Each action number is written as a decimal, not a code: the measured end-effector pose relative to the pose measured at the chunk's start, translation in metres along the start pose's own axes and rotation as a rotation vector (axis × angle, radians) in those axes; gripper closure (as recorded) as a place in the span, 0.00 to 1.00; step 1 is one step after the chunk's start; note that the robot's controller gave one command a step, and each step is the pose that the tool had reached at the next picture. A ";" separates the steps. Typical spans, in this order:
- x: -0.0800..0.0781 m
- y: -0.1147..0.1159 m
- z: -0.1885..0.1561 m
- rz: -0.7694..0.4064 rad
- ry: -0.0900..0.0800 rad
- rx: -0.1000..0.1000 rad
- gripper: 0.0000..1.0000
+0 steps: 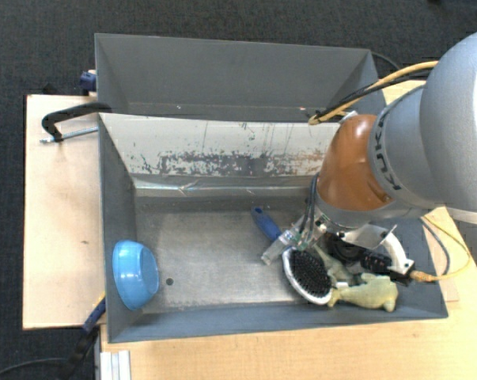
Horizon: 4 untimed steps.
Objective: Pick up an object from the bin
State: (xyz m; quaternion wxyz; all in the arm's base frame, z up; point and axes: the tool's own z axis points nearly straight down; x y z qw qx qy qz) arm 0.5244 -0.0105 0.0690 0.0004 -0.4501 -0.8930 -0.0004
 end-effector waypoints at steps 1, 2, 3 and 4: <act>0.000 0.001 0.000 -0.002 -0.001 -0.001 0.00; 0.000 0.001 0.000 -0.002 -0.001 0.000 1.00; 0.000 0.002 -0.014 -0.004 -0.003 -0.003 1.00; 0.000 0.004 -0.067 -0.006 -0.004 -0.006 1.00</act>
Offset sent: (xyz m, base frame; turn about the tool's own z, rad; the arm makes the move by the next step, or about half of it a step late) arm 0.0000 0.0000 0.0000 0.0000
